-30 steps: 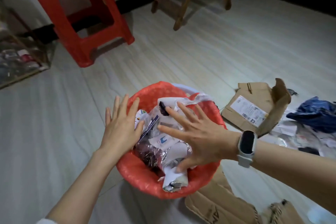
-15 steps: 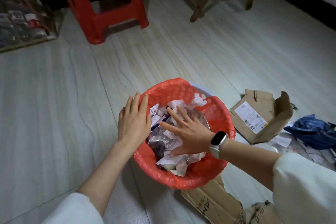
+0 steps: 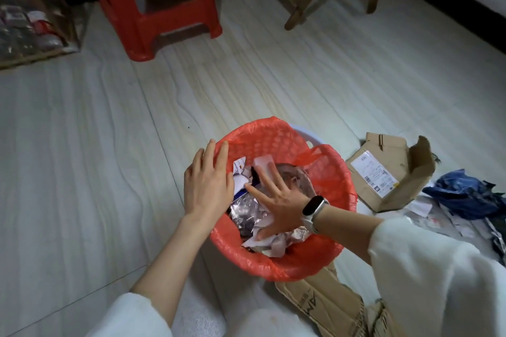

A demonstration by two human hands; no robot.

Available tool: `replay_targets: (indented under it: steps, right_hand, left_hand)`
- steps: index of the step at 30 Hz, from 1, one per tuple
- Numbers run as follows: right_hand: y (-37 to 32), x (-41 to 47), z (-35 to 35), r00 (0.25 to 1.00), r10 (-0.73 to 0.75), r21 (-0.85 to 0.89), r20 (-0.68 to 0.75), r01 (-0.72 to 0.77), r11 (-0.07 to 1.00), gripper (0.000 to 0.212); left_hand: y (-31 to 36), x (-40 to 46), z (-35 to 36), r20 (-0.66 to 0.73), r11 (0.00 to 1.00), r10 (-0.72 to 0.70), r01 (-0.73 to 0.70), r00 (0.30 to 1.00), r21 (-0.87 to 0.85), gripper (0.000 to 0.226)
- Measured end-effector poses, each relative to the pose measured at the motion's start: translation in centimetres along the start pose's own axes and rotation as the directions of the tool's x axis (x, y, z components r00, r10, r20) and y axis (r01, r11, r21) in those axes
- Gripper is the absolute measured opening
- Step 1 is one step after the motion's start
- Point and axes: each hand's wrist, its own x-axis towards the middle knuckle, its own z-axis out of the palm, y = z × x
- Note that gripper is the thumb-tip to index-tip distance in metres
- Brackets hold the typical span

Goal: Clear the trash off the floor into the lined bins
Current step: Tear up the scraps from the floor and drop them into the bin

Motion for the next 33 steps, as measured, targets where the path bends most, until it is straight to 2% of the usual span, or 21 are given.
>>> replay_targets:
  steps: [4,7,10,13,15,17,19,21,24,28,31,33]
  right_hand:
    - [-0.2,0.6,0.9,0.993,0.064,0.067,0.095,-0.071,0.995,0.115]
    - [-0.1,0.7,0.0,0.994,0.063,0.082,0.094,-0.071,0.994,0.117]
    - [0.5,-0.8,-3.2,0.999,0.04,0.219,-0.011,-0.036,0.975,0.103]
    - [1.7,-3.5,-7.1,0.977,0.049,0.405,-0.209,0.041,0.913,0.068]
    - [3.3,-6.1,-8.6,0.911,0.105,0.479,-0.398,0.109,0.871,0.044]
    - [5.4,-9.4,-9.1,0.807,0.223,0.553,-0.547,0.149,0.82,0.032]
    - [8.7,-13.1,-8.4,0.703,0.388,0.652,-0.596,0.143,0.744,0.027]
    - [12.6,-16.7,-6.7,0.637,0.517,0.736,-0.572,0.119,0.667,0.021]
    - [18.0,-21.5,-2.0,0.564,0.683,0.844,-0.464,0.049,0.533,0.018]
    - [23.1,-27.0,7.7,0.435,0.842,0.919,-0.318,-0.077,0.387,0.02]
    - [25.3,-29.5,17.2,0.347,0.92,0.949,-0.183,-0.182,0.258,0.02]
    - [25.6,-30.4,23.0,0.338,0.933,0.947,-0.122,-0.242,0.212,0.02]
  left_hand:
    - [-0.2,0.0,0.1,0.011,1.0,0.009,-0.009,1.0,-0.003,0.065]
    - [-0.2,0.2,-0.1,0.035,0.999,-0.002,0.004,0.999,-0.043,0.063]
    - [0.3,1.0,-0.7,0.009,0.993,-0.023,0.024,1.0,-0.118,0.052]
    - [2.2,2.8,-2.2,-0.077,0.97,-0.049,0.029,0.996,-0.241,0.042]
    - [4.6,4.2,-3.4,-0.146,0.938,-0.048,-0.005,0.988,-0.346,0.036]
    - [7.5,5.6,-4.1,-0.217,0.9,-0.026,-0.072,0.976,-0.43,0.031]
    - [11.9,6.5,-3.8,-0.259,0.86,0.055,-0.177,0.964,-0.478,0.029]
    - [17.6,6.9,-2.4,-0.264,0.822,0.179,-0.292,0.948,-0.489,0.032]
    - [26.4,5.8,1.0,-0.166,0.771,0.38,-0.41,0.91,-0.487,0.036]
    - [36.0,1.9,8.6,0.124,0.722,0.635,-0.53,0.762,-0.444,0.032]
    - [39.9,-1.7,16.1,0.371,0.747,0.661,-0.524,0.653,-0.409,0.035]
    - [40.7,-3.9,20.8,0.488,0.791,0.611,-0.508,0.624,-0.341,0.036]
